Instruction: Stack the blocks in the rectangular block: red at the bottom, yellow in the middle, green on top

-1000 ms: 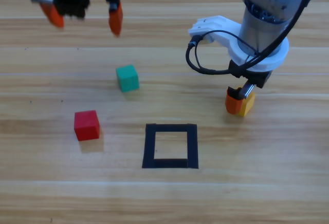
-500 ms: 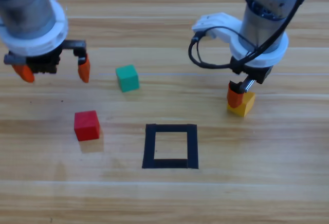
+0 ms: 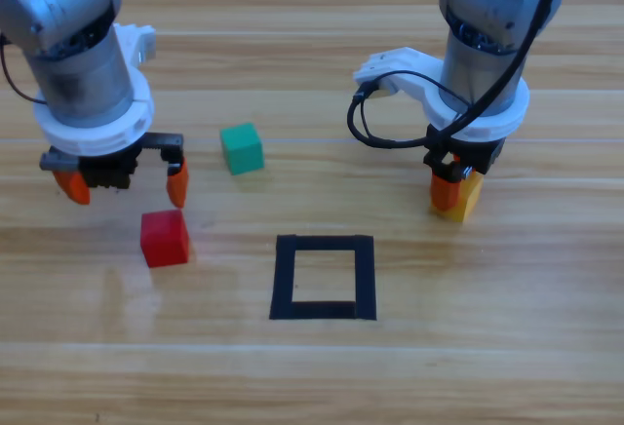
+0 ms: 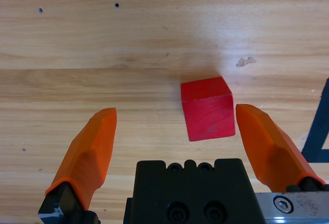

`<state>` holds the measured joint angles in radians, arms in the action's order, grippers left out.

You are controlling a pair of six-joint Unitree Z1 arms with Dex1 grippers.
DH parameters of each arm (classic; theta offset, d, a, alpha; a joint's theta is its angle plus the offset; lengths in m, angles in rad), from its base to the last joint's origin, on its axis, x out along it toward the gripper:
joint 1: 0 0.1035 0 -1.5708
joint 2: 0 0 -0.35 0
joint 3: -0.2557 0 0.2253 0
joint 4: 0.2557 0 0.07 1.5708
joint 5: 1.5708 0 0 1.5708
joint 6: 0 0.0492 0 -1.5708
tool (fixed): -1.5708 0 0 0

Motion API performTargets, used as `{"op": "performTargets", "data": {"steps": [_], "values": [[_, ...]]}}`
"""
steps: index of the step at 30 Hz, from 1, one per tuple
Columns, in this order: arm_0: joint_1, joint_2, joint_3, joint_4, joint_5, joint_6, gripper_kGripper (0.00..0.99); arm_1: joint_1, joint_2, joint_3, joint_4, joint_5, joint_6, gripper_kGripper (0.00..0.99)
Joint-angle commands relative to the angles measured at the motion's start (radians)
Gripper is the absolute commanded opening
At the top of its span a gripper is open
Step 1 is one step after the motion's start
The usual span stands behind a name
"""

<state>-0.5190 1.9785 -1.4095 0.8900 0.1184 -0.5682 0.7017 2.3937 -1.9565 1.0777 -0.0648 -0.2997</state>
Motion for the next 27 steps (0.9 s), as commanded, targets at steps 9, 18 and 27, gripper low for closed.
{"op": "performTargets", "data": {"steps": [9, 18, 27], "values": [[-0.055, 0.065, -0.022, -0.005, -0.045, -0.19, 0.989, -0.048, 0.09, -0.01, 0.062, 0.005, 0.013, 0.017], [-0.053, 0.103, 0.011, -0.016, -0.04, -0.21, 0.99, -0.119, -0.082, 0.039, 0.123, 0.057, 0.151, 0.018], [-0.053, 0.105, 0.043, -0.054, -0.043, -0.199, 0.954, -0.119, -0.235, 0.18, 0.053, 0.197, 0.344, 0.017]]}}
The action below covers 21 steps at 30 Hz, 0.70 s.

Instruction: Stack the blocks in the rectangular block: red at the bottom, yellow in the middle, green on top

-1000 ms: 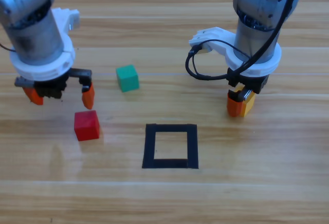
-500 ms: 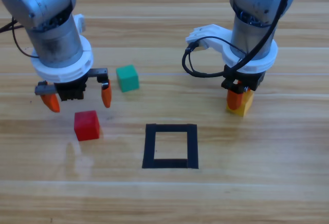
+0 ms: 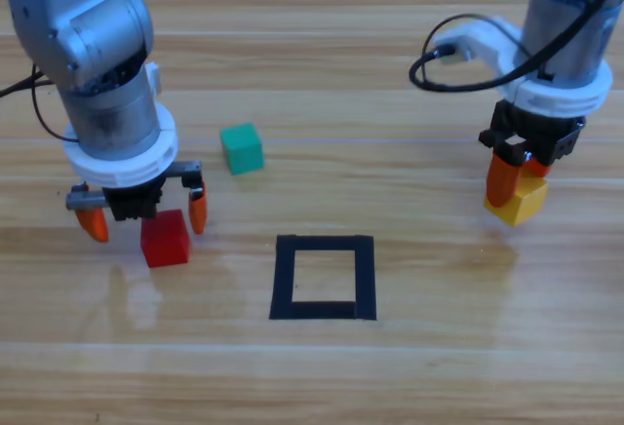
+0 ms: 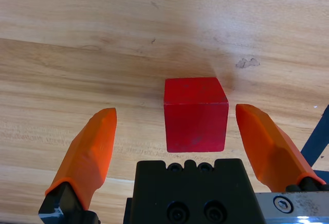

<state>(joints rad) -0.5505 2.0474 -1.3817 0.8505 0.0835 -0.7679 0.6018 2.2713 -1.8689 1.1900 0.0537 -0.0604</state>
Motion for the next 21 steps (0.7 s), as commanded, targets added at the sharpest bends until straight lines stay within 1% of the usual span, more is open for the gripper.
{"op": "performTargets", "data": {"steps": [1, 6, 9, 10, 12, 14, 16, 18, 20, 21], "values": [[-0.022, 0.039, 0.015, -0.018, -0.01, 0.002, 0.934, -0.016, -0.118, 0.109, -0.084, 0.087, 0.137, 0.017], [-0.022, 0.043, 0.029, -0.042, -0.016, 0.006, 0.877, -0.005, -0.055, 0.119, -0.104, 0.124, 0.235, 0.018], [-0.022, 0.048, 0.046, -0.067, -0.025, 0.009, 0.876, -0.005, -0.042, 0.142, -0.133, 0.126, 0.272, 0.017], [-0.022, 0.048, 0.052, -0.076, -0.03, 0.009, 0.87, -0.005, -0.05, 0.152, -0.145, 0.124, 0.28, 0.018], [-0.022, 0.051, 0.056, -0.085, -0.033, 0.012, 0.822, -0.004, -0.081, 0.192, -0.187, 0.126, 0.301, 0.017], [-0.022, 0.057, 0.062, -0.1, -0.041, 0.018, 0.821, -0.004, -0.121, 0.232, -0.219, 0.136, 0.324, 0.017], [-0.022, 0.065, 0.061, -0.105, -0.044, 0.022, 0.772, -0.004, -0.165, 0.269, -0.248, 0.155, 0.344, 0.018], [-0.022, 0.063, 0.064, -0.11, -0.045, 0.025, 0.738, -0.002, -0.204, 0.294, -0.262, 0.156, 0.355, 0.02], [-0.022, 0.059, 0.069, -0.116, -0.048, 0.029, 0.733, 0.0, -0.222, 0.312, -0.27, 0.155, 0.358, 0.02], [-0.022, 0.057, 0.069, -0.116, -0.05, 0.035, 0.689, 0.001, -0.23, 0.32, -0.271, 0.155, 0.361, 0.02]]}}
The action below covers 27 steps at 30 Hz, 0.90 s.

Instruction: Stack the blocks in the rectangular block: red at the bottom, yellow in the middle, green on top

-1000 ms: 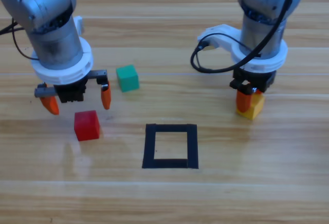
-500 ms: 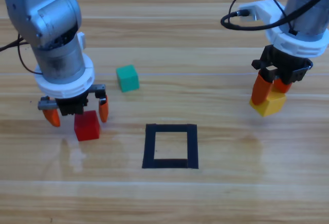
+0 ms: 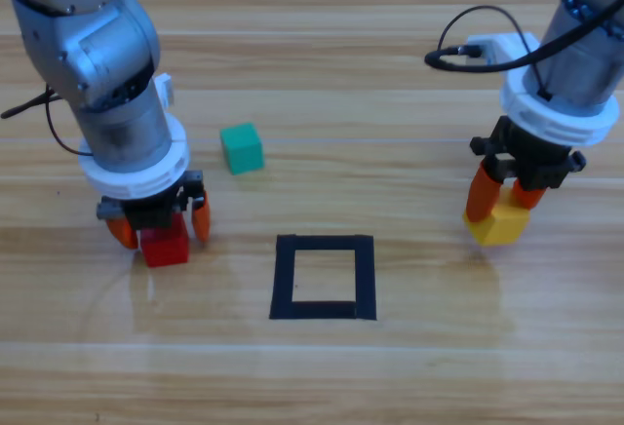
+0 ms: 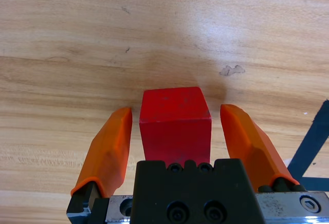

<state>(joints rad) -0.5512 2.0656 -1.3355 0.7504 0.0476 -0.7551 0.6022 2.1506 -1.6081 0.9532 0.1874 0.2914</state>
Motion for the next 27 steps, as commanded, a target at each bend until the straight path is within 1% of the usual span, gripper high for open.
{"op": "performTargets", "data": {"steps": [1, 2, 3, 6, 10, 12, 15, 17, 18, 20, 23, 25, 27], "values": [[-0.021, 0.036, 0.024, -0.016, -0.012, 0.023, 0.629, 0.002, -0.117, 0.071, -0.04, 0.02, 0.014, 0.02], [-0.021, 0.033, 0.025, -0.016, -0.012, 0.029, 0.538, 0.002, -0.127, 0.097, -0.065, 0.017, 0.026, 0.02], [-0.021, 0.027, 0.027, -0.016, -0.012, 0.037, 0.477, 0.002, -0.136, 0.125, -0.093, 0.01, 0.032, 0.02], [-0.019, 0.011, 0.032, -0.016, -0.015, 0.062, 0.307, 0.002, -0.144, 0.174, -0.145, -0.019, 0.038, 0.02], [-0.01, -0.019, 0.036, -0.016, -0.018, 0.094, 0.114, 0.005, -0.133, 0.168, -0.156, -0.059, 0.048, 0.02], [-0.001, -0.053, 0.038, -0.014, -0.021, 0.123, 0.008, 0.031, -0.127, 0.154, -0.154, -0.154, 0.049, 0.02], [0.005, -0.119, 0.044, -0.008, -0.021, 0.164, 0.0, 0.08, -0.129, 0.134, -0.122, -0.249, 0.049, 0.02], [0.005, -0.167, 0.03, 0.01, -0.018, 0.187, 0.0, 0.106, -0.133, 0.105, -0.085, -0.289, 0.051, 0.02], [0.005, -0.176, 0.002, 0.044, -0.018, 0.194, 0.0, 0.114, -0.133, 0.085, -0.065, -0.296, 0.052, 0.02], [0.001, -0.17, -0.111, 0.167, -0.006, 0.195, 0.0, 0.122, -0.143, 0.071, -0.048, -0.301, 0.057, 0.02], [-0.062, -0.09, -0.297, 0.351, 0.014, 0.184, 0.0, 0.122, -0.149, 0.074, -0.048, -0.296, 0.063, 0.02], [-0.111, -0.005, -0.43, 0.472, 0.026, 0.138, 0.0, 0.122, -0.141, 0.073, -0.048, -0.284, 0.066, 0.02], [-0.157, 0.037, -0.485, 0.512, 0.031, 0.089, 0.0, 0.122, -0.132, 0.071, -0.048, -0.273, 0.075, 0.02]]}}
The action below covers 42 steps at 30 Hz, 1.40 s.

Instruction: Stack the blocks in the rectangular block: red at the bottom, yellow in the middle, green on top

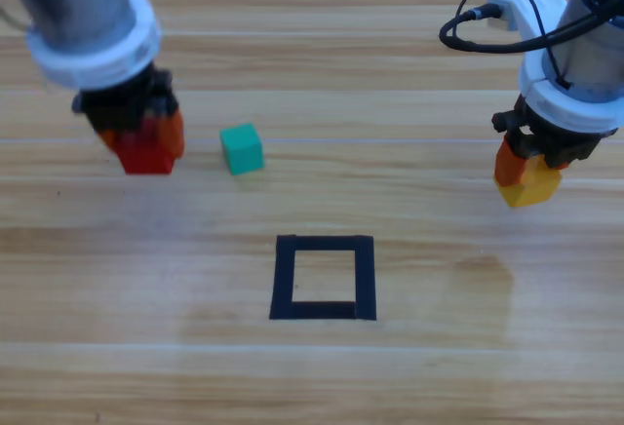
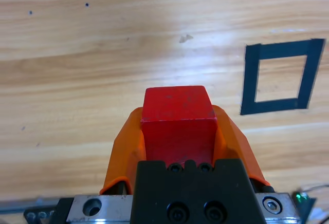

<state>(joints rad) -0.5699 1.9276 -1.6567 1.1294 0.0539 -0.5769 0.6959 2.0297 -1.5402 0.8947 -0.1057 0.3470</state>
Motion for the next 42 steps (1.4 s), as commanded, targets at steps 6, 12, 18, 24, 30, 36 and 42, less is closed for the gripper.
{"op": "performTargets", "data": {"steps": [6, 12, 18, 24, 30, 36, 42], "values": [[-0.252, 0.228, -0.201, 0.132, 0.0, -0.222, 0.0, 0.027, 0.006, 0.009, 0.009, 0.038, 0.04, 0.02], [-0.326, 0.283, -0.235, 0.13, -0.009, -0.342, 0.0, -0.044, 0.04, 0.018, 0.009, 0.17, 0.056, 0.02], [-0.34, 0.37, -0.288, 0.119, -0.029, -0.371, 0.0, -0.058, 0.058, 0.046, -0.023, 0.176, 0.05, 0.02], [-0.338, 0.447, -0.336, 0.102, -0.037, -0.376, 0.0, -0.062, 0.053, 0.048, -0.03, 0.172, 0.046, 0.02], [-0.312, 0.478, -0.337, 0.063, -0.055, -0.337, 0.0, -0.065, 0.055, 0.063, -0.033, 0.178, 0.047, 0.02], [-0.278, 0.482, -0.331, 0.036, -0.062, -0.301, 0.0, -0.065, 0.053, 0.071, -0.033, 0.161, 0.047, 0.02], [-0.254, 0.482, -0.307, 0.021, -0.062, -0.278, 0.0, -0.064, 0.056, 0.075, -0.034, 0.155, 0.046, 0.02]]}}
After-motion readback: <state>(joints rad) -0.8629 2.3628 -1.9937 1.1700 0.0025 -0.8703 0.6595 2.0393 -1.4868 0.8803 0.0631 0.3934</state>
